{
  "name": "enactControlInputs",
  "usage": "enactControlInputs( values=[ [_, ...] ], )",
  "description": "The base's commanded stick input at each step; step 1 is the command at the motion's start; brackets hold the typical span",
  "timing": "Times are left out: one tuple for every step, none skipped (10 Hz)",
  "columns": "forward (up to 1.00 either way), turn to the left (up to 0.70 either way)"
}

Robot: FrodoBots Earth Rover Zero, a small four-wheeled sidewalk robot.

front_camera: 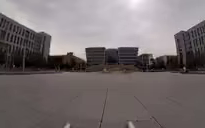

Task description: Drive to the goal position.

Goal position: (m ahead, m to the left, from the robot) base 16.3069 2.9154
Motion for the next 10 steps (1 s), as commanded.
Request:
enactControlInputs(
  values=[
    [0.70,0.00],
    [0.70,0.00],
    [0.70,0.00],
    [0.70,0.00],
    [0.70,0.00],
    [0.70,0.00],
    [0.70,0.00],
    [0.70,0.00],
    [0.70,0.00],
    [0.70,0.00]
  ],
)
